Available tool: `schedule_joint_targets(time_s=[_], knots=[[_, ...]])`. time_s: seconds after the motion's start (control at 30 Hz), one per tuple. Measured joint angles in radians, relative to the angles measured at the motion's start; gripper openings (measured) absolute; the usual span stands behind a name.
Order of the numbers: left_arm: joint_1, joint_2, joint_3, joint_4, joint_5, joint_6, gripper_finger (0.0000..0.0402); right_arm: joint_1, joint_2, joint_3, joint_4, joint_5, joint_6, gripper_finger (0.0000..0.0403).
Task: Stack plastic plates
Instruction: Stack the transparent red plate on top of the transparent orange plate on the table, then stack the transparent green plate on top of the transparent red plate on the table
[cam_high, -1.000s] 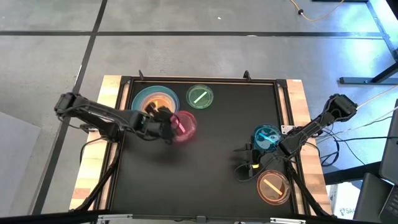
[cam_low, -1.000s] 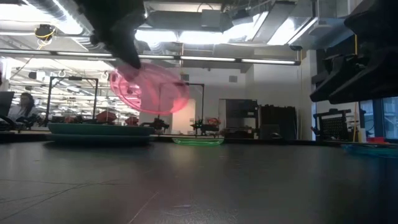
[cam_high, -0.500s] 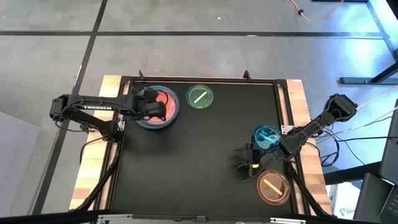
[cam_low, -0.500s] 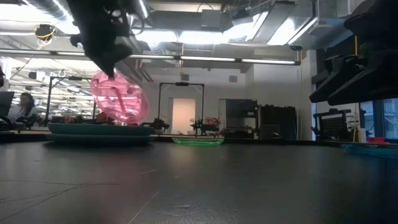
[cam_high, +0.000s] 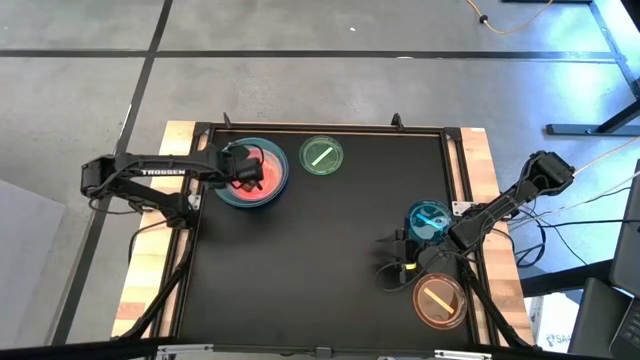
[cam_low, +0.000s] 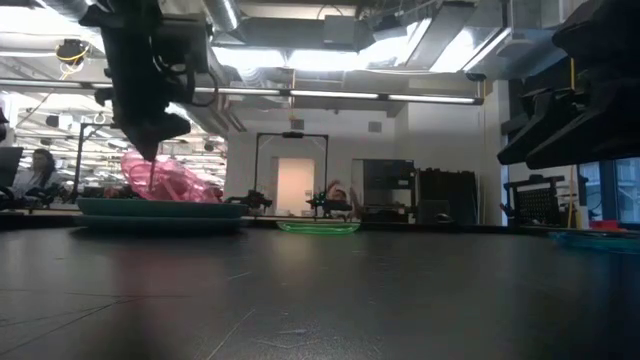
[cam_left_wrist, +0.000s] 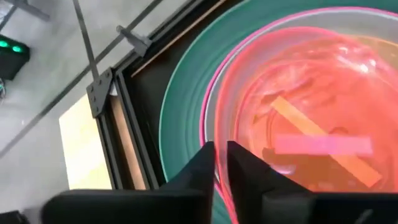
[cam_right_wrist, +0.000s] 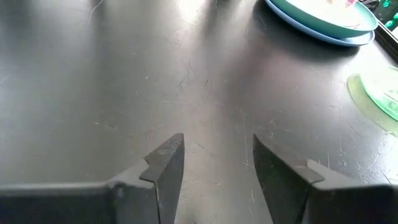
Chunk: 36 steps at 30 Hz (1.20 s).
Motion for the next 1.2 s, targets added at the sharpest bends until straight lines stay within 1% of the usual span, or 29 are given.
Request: schedule_joint_targets(time_s=[0.1,0.23,0.33,0.4,0.47,0.7,0.8,0.87,1.0,1.2], knots=[[0.014,0.0,0.005,0.004,0.006,0.045,0.0072,0.0,0.0,0.0,0.0,0.01,0.0,0.0184],[0.031,0.0,0.041,0.015,0.001,0.114,0.012,0.0,0.0,0.0,-0.008,0.027,-0.005,0.0184],[0.031,0.0,0.063,0.029,0.001,0.128,0.014,0.0,0.0,0.0,-0.007,0.04,-0.007,0.0184],[0.028,0.0,0.068,0.085,0.003,0.16,0.0144,0.0,0.0,0.0,-0.007,0.041,-0.007,0.0184],[0.023,0.0,0.068,0.184,0.048,0.244,0.0145,0.0,0.0,0.0,-0.005,0.055,-0.013,0.0184],[-0.015,0.053,0.069,0.685,0.399,0.547,0.0143,0.0,-0.001,0.0,-0.001,0.112,-0.082,0.0184],[-0.045,0.112,0.069,0.811,0.49,0.648,0.0143,0.0,-0.001,0.0,-0.002,0.112,-0.076,0.0184],[-0.064,0.161,0.069,0.88,0.522,0.705,0.0143,0.0,-0.001,0.0,-0.002,0.112,-0.058,0.0184],[-0.091,0.275,0.069,0.984,0.543,0.775,0.0143,0.0,-0.001,0.0,-0.001,0.112,-0.05,0.0184],[-0.098,0.41,0.069,1.06,0.544,0.785,0.0143,0.0,-0.001,0.0,-0.001,0.112,-0.041,0.0184]])
